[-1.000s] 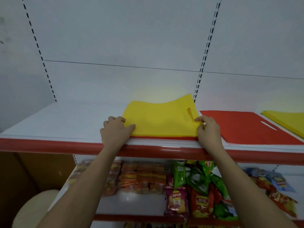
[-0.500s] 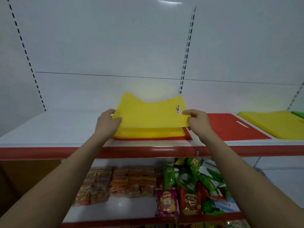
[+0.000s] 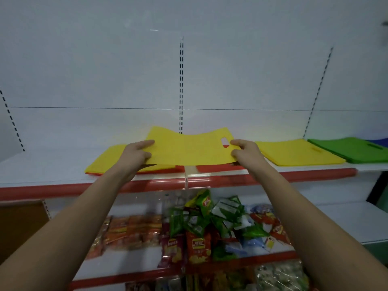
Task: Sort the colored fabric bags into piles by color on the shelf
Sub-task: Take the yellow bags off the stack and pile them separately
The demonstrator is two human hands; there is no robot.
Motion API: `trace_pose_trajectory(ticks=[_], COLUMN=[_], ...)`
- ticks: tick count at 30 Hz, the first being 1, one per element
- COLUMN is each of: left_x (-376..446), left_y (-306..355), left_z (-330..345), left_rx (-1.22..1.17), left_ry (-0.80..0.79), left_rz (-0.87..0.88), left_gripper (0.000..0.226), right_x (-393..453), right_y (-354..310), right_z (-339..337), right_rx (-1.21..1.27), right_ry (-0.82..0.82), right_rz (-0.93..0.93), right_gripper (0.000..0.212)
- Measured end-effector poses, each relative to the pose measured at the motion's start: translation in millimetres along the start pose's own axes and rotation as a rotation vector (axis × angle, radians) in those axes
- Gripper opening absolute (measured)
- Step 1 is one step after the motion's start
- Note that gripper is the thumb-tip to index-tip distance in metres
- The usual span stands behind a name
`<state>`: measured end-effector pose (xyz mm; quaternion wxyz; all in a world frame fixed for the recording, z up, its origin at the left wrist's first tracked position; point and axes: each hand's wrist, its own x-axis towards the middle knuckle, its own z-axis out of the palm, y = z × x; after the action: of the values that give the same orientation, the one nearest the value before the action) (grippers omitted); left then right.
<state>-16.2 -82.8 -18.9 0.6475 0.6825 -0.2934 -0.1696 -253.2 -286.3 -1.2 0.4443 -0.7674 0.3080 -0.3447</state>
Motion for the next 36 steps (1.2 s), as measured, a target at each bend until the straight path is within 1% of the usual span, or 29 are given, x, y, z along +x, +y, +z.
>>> trace_pose_trajectory(ticks=[3, 7, 14, 21, 27, 32, 36], left_x=[-20, -37, -43, -11, 29, 50, 65], left_y=[5, 9, 12, -4, -14, -9, -5], left_z=[49, 115, 219, 315, 380, 419, 437], left_rx=[0.055, 0.045, 0.136, 0.170, 0.196, 0.226, 0.246], left_ry=[-0.049, -0.099, -0.188, -0.261, -0.289, -0.338, -0.340], left_rz=[-0.005, -0.030, -0.012, -0.015, -0.038, -0.018, -0.029], left_gripper=[0.047, 0.044, 0.047, 0.048, 0.047, 0.051, 0.054], right_x=[-16, -32, -41, -2, 35, 76, 106], right_y=[15, 40, 88, 139, 178, 202, 214], right_z=[-52, -117, -210, -265, -302, -333, -346], right_rx=[-0.038, -0.047, 0.003, 0.028, -0.107, -0.132, -0.152], right_ry=[0.031, 0.067, 0.166, 0.249, 0.248, 0.296, 0.288], right_rz=[0.013, 0.067, 0.151, 0.206, 0.244, 0.254, 0.247], right_gripper=[0.048, 0.047, 0.048, 0.048, 0.046, 0.047, 0.046])
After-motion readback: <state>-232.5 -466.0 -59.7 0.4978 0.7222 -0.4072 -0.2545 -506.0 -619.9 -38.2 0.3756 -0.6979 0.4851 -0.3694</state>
